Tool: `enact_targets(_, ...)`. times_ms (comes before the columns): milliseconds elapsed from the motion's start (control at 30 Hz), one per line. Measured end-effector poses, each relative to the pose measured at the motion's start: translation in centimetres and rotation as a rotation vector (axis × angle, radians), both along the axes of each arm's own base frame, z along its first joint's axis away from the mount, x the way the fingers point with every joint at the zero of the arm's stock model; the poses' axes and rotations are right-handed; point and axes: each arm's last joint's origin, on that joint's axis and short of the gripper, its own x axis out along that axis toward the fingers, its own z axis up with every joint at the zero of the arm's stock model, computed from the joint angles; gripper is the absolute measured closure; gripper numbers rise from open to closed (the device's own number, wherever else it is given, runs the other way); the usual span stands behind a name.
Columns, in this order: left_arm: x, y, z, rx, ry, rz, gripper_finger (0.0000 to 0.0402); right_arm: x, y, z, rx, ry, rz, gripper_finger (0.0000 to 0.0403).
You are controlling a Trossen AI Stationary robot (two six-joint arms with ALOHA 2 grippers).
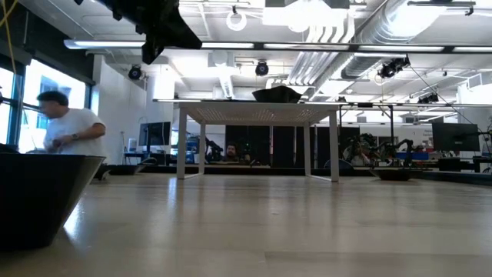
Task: Pick & Place Mini shaped plates
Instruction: Stack the distorted square plate on top of the distorted square plate on the shelf
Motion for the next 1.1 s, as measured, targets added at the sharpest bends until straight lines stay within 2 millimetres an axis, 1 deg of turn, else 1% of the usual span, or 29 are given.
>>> enact_targets(167, 0.0, 0.0, 0.0, -0.014, -0.003, 0.006, 0.0399, 0.7, 0.9, -0.9, 0.024, -0.018, 0.003, 0.0322)
enact_targets(333, 0.0, 0.0, 0.0, -0.014, -0.003, 0.006, 0.0399, 0.9, 1.3, -1.9, 0.019, 0.035, -0.001, 0.0353)
enact_targets(500, 0.0, 0.0, 0.0, -0.014, -0.003, 0.006, 0.0399, 0.9, 1.4, -1.8, 0.027, 0.031, -0.008, 0.0395)
enact_targets(567, 0.0, 0.0, 0.0, -0.015, -0.003, 0.007, 0.0399, 1.0, 1.4, -1.7, 0.039, 0.021, -0.008, 0.0399)
enact_targets(667, 0.0, 0.0, 0.0, -0.016, -0.004, 0.007, 0.0399, 1.0, 1.3, -1.4, 0.052, 0.015, -0.009, 0.0393)
enact_targets(800, 0.0, 0.0, 0.0, -0.016, -0.004, 0.007, 0.0399, 1.2, 0.9, -0.4, 0.095, -0.009, -0.024, 0.0397)
enact_targets(900, 0.0, 0.0, 0.0, -0.016, -0.004, 0.007, 0.0399, 1.6, 0.1, 1.0, 0.148, -0.063, -0.06, 0.0399)
enact_targets(967, 0.0, 0.0, 0.0, -0.016, -0.004, 0.007, 0.0399, 2.0, -0.6, 2.1, 0.19, -0.11, -0.095, 0.0396)
enact_targets(1100, 0.0, 0.0, 0.0, -0.017, -0.006, 0.007, 0.0399, 2.8, -2.9, 4.4, 0.284, -0.196, -0.184, 0.0395)
